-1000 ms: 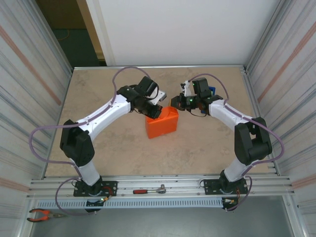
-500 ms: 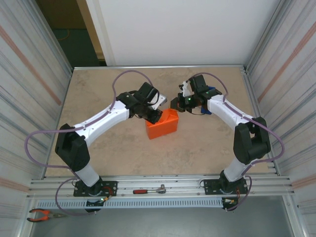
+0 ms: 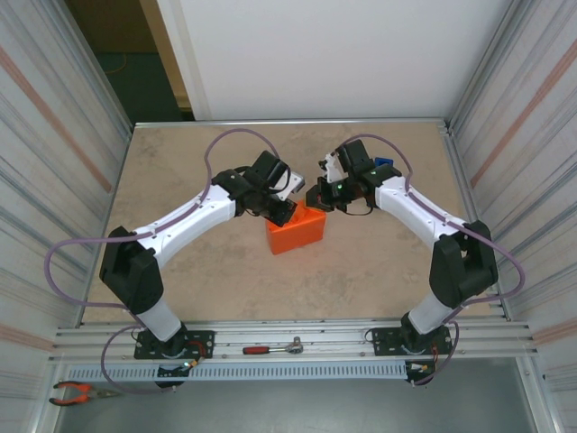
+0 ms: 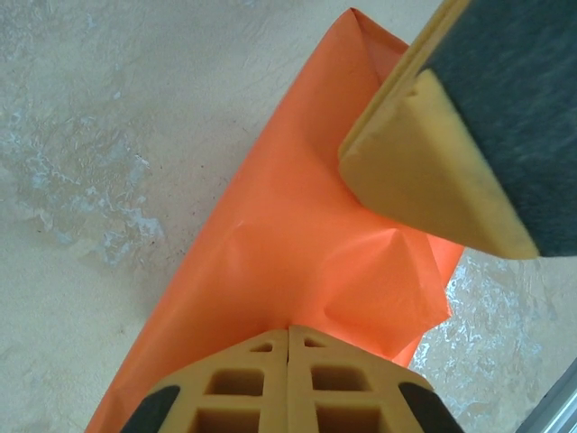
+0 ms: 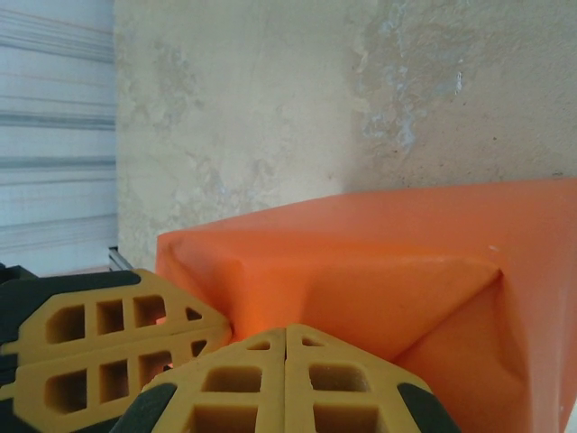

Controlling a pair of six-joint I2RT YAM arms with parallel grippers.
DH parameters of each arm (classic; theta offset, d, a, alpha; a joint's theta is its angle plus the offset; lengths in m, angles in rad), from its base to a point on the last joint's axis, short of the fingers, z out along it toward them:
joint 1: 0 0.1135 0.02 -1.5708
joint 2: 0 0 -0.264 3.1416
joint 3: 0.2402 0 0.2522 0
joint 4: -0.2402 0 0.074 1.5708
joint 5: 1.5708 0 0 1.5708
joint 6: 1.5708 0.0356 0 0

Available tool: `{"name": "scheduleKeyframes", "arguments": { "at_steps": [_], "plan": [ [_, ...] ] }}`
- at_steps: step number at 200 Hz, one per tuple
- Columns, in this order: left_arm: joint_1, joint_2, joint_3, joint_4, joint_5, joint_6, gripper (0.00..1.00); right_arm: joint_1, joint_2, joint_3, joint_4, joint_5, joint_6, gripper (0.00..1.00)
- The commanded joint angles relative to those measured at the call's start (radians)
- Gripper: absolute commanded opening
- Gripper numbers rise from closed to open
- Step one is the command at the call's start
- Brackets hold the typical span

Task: Wrap the gift box in paper

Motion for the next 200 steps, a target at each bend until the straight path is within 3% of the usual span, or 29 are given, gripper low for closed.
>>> {"name": "scheduleKeyframes", "arguments": {
  "at_steps": [1, 118, 183, 200],
  "plan": [
    [-0.008, -0.012, -0.032, -0.016, 0.006, 0.012, 0.0, 0.002, -0.037, 0.038, -0.031, 0.006, 0.006, 0.0],
    [0.032, -0.043, -0.037, 0.012, 0.117, 0.01, 0.0, 0.058, 0.049, 0.092, -0.028, -0.009, 0.004, 0.0],
    [0.101, -0.062, -0.041, 0.057, 0.227, -0.035, 0.0, 0.07, 0.027, -0.02, -0.022, -0.011, -0.024, 0.0],
    [0.135, -0.071, -0.032, 0.078, 0.274, -0.061, 0.1, 0.071, 0.018, -0.051, -0.002, -0.015, -0.024, 0.0]
  ]
}}
